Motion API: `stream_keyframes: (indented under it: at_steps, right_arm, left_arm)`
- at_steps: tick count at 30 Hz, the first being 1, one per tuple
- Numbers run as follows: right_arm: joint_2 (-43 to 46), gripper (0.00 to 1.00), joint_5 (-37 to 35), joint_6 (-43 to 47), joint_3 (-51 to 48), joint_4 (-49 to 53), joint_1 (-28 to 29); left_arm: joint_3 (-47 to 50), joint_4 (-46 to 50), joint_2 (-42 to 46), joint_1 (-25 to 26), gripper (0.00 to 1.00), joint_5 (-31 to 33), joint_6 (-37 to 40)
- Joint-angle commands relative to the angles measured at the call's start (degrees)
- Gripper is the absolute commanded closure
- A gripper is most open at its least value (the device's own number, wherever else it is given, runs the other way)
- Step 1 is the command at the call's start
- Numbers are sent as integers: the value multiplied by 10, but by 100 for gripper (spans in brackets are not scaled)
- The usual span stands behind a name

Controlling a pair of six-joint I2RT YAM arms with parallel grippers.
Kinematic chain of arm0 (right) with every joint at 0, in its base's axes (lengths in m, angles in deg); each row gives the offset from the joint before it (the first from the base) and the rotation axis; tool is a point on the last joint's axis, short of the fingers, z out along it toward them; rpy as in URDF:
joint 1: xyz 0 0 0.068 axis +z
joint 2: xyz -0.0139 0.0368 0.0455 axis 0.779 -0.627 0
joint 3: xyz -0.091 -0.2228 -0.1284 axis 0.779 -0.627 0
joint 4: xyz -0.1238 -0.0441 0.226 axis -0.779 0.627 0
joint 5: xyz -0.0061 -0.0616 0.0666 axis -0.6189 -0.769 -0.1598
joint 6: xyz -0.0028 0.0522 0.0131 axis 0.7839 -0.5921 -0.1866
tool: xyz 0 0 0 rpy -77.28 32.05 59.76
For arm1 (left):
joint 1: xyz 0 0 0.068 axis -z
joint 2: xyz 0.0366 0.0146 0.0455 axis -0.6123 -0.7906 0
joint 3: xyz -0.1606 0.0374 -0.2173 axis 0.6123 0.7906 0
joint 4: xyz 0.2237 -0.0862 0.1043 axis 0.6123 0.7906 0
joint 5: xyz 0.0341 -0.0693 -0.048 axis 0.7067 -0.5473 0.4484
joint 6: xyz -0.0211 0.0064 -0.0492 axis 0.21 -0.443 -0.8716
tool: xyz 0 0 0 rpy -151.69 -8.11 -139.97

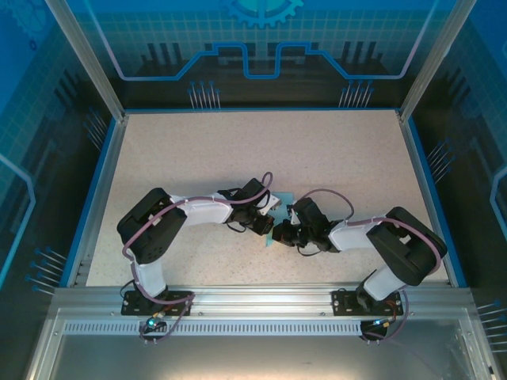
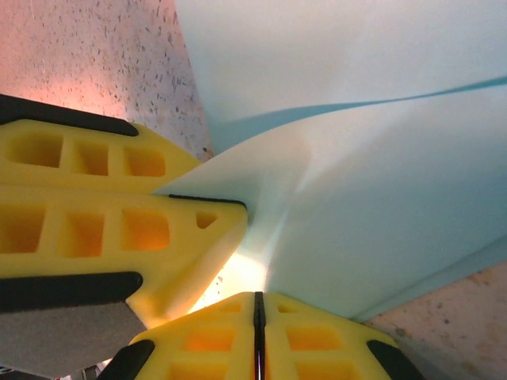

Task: Fold a paper plane with a square sheet of paper (pick it up from the middle)
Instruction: Third fold the triangle at the center of the table.

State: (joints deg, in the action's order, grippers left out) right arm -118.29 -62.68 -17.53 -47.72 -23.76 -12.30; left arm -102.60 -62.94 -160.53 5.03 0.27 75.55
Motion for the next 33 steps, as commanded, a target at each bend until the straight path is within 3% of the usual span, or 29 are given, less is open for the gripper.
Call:
stream_keyframes:
  at_steps: [1,10,22,33]
  right_arm:
    - [-12,90,-17,-2,-11,-14,13]
    - [58,89,-28,6,-9,32,34]
    - [-21,89,-30,-11,-20,-35,45]
    - [74,87,-43,-1,-26,27,62]
  left_arm:
    - [-11,17,-13,-3,98,-18,10]
    - [-16,20,-11,-3,98,-19,10]
    - [-13,18,-8,-3,98,-20,10]
    - [-15,23,-3,-3,98,-19,12]
